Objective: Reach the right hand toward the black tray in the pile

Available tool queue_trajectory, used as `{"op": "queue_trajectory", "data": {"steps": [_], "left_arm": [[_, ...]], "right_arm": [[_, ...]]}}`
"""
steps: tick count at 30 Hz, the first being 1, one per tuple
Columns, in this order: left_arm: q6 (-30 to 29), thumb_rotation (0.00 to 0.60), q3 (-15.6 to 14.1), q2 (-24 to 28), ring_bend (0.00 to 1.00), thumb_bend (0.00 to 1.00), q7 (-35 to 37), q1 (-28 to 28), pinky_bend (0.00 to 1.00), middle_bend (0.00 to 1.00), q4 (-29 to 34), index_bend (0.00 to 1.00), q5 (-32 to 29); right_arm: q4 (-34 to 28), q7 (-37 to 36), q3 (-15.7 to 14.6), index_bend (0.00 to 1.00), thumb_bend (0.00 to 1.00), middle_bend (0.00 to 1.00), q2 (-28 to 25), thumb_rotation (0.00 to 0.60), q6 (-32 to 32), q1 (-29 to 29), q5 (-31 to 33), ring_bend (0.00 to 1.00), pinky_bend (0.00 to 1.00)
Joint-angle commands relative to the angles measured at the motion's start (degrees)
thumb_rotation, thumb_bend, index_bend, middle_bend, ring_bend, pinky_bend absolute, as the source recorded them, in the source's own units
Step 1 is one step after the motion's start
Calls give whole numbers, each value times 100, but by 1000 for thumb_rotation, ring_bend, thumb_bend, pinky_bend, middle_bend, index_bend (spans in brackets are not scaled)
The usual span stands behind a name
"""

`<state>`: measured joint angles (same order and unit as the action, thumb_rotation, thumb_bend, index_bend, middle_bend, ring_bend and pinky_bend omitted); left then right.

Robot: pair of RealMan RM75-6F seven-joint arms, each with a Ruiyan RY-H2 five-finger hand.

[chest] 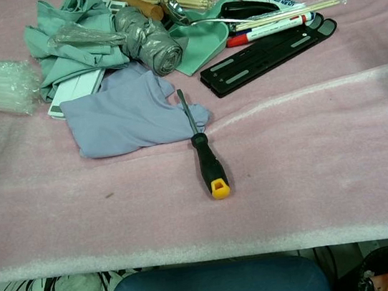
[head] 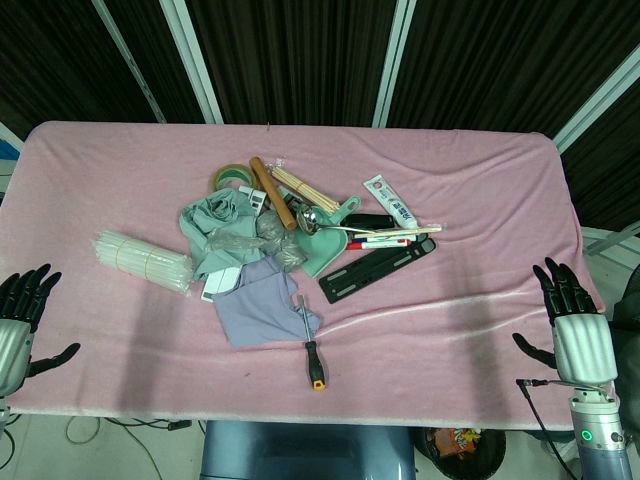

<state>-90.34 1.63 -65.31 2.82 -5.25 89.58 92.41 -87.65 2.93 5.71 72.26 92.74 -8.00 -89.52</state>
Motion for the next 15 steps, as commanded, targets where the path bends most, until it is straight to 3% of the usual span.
{"op": "queue_trajectory", "data": {"steps": [1,15], "left_arm": [[6,600,-1,0,0,0,5,-1,0,0,-5,0,-5],[-87,600,1,33,0,0,112,48,0,0,-20,0,-5]], "right_arm": [[-3,15,7,0,136,0,4,600,-8,1,-8,0,236],[-294,-89,48,0,94,0,-59,600,-149,-121,-182,0,235]]}}
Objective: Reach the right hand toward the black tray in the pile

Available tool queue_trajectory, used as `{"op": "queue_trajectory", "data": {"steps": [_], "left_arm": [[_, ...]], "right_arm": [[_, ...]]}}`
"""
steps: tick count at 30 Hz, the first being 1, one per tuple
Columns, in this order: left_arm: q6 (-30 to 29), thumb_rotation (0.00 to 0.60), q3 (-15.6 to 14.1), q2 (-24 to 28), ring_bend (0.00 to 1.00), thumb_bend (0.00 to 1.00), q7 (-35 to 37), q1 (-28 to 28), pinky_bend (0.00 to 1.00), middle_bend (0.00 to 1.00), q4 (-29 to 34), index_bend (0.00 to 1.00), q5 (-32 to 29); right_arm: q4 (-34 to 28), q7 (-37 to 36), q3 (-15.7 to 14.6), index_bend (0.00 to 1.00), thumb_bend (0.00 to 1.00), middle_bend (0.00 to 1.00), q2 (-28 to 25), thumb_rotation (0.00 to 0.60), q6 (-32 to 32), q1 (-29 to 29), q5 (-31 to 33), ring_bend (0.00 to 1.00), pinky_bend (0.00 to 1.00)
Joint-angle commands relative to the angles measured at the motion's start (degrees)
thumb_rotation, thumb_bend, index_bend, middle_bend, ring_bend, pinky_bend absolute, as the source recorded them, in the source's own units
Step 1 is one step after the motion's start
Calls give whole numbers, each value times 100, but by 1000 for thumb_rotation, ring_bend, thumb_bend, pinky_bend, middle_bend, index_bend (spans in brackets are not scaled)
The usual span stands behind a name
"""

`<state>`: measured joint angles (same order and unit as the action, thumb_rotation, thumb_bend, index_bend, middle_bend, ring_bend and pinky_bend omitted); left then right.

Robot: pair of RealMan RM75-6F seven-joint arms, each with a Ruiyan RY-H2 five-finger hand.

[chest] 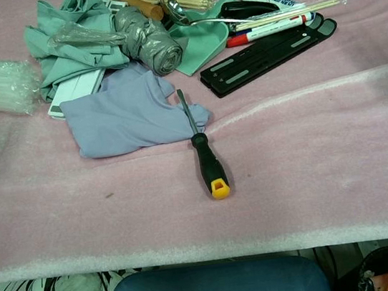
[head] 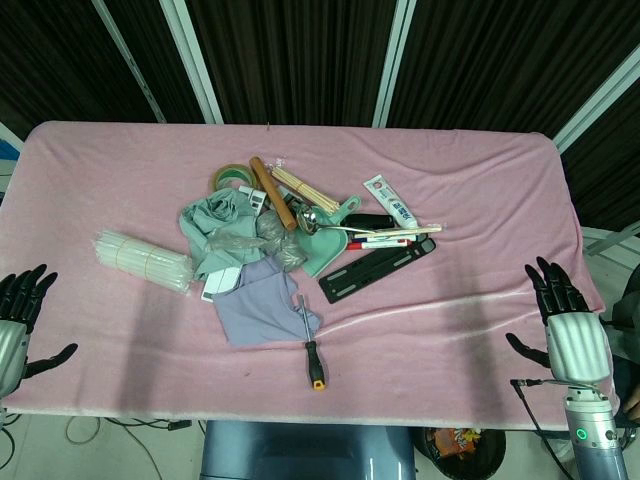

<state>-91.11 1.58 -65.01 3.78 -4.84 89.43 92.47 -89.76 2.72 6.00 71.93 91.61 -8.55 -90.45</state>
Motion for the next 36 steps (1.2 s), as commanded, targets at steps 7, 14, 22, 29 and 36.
{"op": "queue_trajectory", "data": {"steps": [7,14,22,29,36], "left_arm": [[39,600,12,11,0,0,74,-4,0,0,-17,0,-55],[100,600,9,33,0,0,118,-27,0,0,14,0,-72],[190,600,18,86,0,0,241,-43,0,0,65,0,-159],[297,600,23,127,0,0,319,-77,0,0,101,0,-222],[354,600,33,147,0,0,355,-99,0,0,128,0,-263]], "right_arm": [[-570,139,194,2,120,59,-143,600,-759,-665,-276,48,263],[-699,829,562,155,208,177,249,600,-1980,-1632,-28,137,286],[-279,1466,836,212,190,208,969,600,-3213,-2605,619,160,286],[469,1786,836,212,146,208,1568,600,-3725,-3126,939,158,286],[1108,1824,770,212,145,207,1873,600,-4040,-3495,1006,157,286]]}}
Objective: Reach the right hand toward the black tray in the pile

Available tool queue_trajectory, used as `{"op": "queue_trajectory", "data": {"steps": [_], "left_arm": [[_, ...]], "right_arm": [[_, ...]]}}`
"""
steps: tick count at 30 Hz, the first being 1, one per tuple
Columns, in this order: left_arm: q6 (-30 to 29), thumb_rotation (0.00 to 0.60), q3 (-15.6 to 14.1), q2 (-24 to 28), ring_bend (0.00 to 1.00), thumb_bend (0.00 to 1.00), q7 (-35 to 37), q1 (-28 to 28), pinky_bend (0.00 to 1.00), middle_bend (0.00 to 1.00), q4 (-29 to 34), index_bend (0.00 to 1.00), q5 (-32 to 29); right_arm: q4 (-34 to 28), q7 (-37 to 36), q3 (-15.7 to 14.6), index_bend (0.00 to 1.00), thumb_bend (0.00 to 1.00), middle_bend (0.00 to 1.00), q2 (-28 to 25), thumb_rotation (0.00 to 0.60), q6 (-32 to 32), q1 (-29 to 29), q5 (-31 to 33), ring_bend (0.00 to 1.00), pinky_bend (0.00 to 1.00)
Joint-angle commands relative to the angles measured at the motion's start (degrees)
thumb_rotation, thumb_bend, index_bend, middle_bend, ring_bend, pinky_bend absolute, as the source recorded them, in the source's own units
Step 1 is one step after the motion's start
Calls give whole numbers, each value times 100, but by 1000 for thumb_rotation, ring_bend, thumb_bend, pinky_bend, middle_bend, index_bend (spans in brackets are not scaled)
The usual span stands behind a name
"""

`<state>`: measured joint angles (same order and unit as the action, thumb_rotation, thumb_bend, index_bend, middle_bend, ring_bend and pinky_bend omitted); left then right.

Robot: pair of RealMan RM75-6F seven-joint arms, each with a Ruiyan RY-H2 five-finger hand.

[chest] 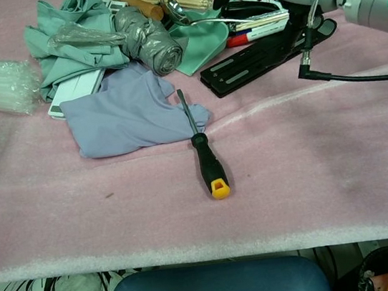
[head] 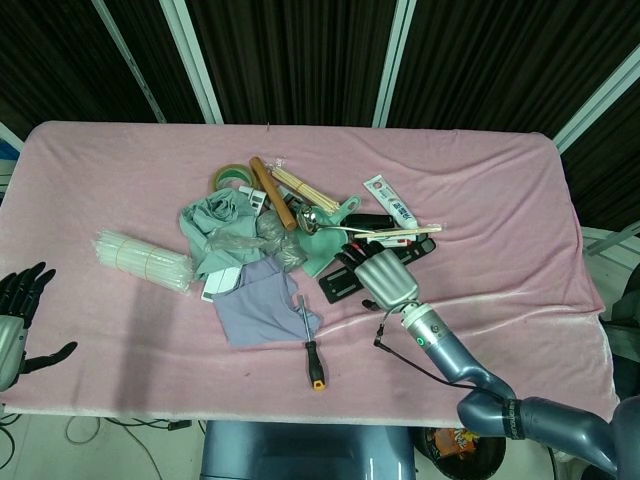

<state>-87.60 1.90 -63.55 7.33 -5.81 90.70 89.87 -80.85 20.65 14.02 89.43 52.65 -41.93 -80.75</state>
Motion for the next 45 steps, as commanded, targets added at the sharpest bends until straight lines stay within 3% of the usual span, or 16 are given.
{"op": "queue_trajectory", "data": {"steps": [1,25,28,36,45], "left_arm": [[8,600,3,1,0,0,-2,-3,0,0,2,0,-8],[108,600,40,-5,0,0,-50,-38,0,0,50,0,-128],[125,600,38,-3,0,0,-47,-42,0,0,57,0,-134],[153,600,46,8,0,0,-17,-57,0,0,67,0,-152],[119,600,39,9,0,0,-8,-53,0,0,67,0,-110]], "right_arm": [[310,41,-47,212,145,207,159,600,-195,-210,40,157,286],[1826,124,-289,271,155,219,882,600,-887,-807,555,157,286],[1968,259,-314,293,240,232,971,600,-971,-887,624,160,286],[2029,395,-406,567,615,468,1035,600,-966,-917,709,340,337],[1319,299,-401,640,722,521,545,600,-526,-780,554,384,376]]}}
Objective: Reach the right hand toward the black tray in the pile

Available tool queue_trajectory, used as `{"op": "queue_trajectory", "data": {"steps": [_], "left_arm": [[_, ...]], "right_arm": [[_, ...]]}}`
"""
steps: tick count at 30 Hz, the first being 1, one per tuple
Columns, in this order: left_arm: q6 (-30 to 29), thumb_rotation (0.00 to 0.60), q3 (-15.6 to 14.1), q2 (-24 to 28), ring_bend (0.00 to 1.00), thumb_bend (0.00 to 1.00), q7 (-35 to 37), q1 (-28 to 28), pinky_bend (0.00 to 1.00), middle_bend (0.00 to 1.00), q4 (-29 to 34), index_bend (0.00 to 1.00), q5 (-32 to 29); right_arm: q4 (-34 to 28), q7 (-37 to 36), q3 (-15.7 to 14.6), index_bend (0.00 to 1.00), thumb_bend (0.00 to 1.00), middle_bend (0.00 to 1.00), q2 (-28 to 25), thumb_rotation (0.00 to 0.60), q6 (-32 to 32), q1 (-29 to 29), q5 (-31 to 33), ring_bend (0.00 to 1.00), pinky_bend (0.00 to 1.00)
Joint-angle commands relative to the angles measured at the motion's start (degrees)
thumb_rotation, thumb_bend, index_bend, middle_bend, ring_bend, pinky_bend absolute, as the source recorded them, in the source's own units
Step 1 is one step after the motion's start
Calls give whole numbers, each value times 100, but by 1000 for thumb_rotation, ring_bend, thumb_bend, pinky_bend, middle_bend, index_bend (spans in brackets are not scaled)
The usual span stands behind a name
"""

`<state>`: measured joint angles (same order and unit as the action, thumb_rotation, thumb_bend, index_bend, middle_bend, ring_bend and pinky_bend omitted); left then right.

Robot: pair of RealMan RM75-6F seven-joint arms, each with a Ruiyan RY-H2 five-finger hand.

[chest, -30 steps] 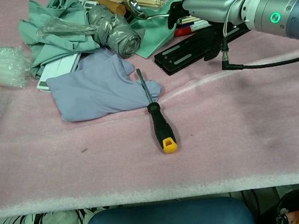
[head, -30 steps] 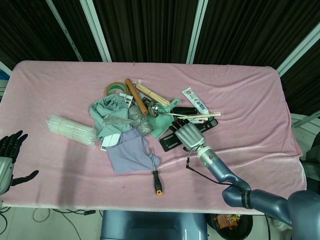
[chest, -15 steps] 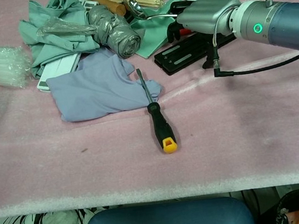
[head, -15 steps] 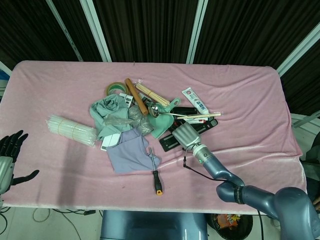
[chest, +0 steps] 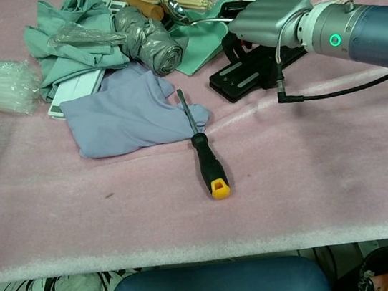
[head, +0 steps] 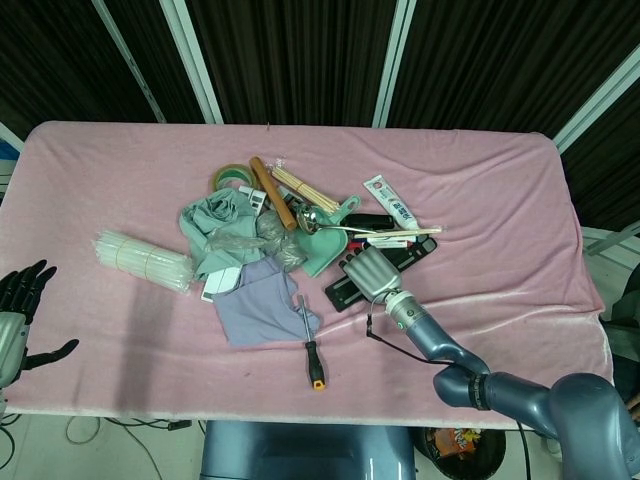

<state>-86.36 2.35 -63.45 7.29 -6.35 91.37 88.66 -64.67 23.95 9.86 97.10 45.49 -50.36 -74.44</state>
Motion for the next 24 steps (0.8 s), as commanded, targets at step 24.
{"op": "queue_trajectory", "data": {"steps": [24], "left_arm": [[-231,600,-55,-34,0,0,-43,67,0,0,-47,0,227]], "right_arm": [[-4200,-671,233,673,752,548,-2033,600,1965,930,-880,405,402]]}}
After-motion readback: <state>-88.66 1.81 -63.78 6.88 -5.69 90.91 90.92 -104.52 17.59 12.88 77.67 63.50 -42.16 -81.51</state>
